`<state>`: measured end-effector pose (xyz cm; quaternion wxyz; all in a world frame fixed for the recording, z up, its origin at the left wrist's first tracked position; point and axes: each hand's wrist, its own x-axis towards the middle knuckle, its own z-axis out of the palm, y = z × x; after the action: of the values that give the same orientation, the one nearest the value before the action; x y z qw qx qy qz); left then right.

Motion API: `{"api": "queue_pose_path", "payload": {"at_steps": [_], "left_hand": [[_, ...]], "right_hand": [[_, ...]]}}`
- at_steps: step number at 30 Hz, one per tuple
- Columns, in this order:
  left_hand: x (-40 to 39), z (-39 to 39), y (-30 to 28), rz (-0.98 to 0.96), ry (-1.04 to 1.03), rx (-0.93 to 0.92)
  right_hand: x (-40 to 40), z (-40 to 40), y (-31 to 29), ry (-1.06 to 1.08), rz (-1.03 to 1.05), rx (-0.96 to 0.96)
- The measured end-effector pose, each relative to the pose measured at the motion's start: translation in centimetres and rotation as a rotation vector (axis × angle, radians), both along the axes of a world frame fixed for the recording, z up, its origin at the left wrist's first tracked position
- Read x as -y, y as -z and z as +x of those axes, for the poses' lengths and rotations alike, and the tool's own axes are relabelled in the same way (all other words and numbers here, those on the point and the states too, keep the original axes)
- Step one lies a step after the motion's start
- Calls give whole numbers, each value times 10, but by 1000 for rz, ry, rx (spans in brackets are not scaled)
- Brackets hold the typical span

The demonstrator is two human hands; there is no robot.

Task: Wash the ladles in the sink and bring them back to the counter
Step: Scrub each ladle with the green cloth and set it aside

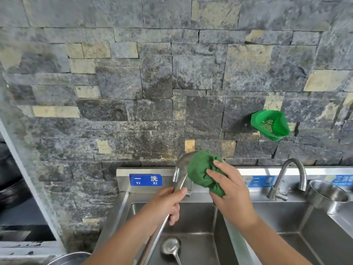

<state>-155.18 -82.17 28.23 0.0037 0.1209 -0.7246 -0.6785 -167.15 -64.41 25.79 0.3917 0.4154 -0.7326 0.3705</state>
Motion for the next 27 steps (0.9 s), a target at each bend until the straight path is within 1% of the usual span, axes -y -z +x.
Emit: {"api": "queue_pose_path", "payload": {"at_steps": [2,4,6,8,9,11,12,14,15,16,17,19,22,24,25,26,27], "left_hand": [[4,0,4,-9,42,48],[4,-1,6,-17,87,69],[-1,-4,5,-115,123,44],[-8,-8,4,-198,99,18],[-10,-10,3,-216,72,7],[-12,-14,3,-233,42,-6],[-12,-16,4,-233,41,0],[-11,-19,5,-204,45,47],[-12,-20,4,-187,45,74],[-14,-21,5,-169,44,96],[-17,-21,5,-144,46,114],[-21,-21,6,-57,57,146],[-30,-21,7,88,107,213],[-39,-21,7,122,149,236],[-43,-20,7,127,156,242],[-45,-21,7,137,152,247],[-46,-21,8,154,142,256]], "right_hand": [[-4,3,5,34,-122,174],[-5,8,6,53,-246,297],[-5,11,2,57,-349,397],[-5,12,-5,48,-468,542],[-5,12,-10,24,-561,639],[-5,9,-25,-55,-826,822],[-6,8,-34,-89,-952,873],[-11,5,-48,-120,-1119,872],[-14,5,-54,-118,-1148,841],[-16,3,-57,-109,-1133,796],[-19,2,-57,-86,-1073,730],[-20,0,-54,-10,-819,532],[-14,-16,-40,100,-282,178],[-7,-31,-29,290,106,-32],[-2,-35,-25,388,274,-102],[2,-38,-21,437,410,-122],[6,-39,-17,435,509,-118]]}}
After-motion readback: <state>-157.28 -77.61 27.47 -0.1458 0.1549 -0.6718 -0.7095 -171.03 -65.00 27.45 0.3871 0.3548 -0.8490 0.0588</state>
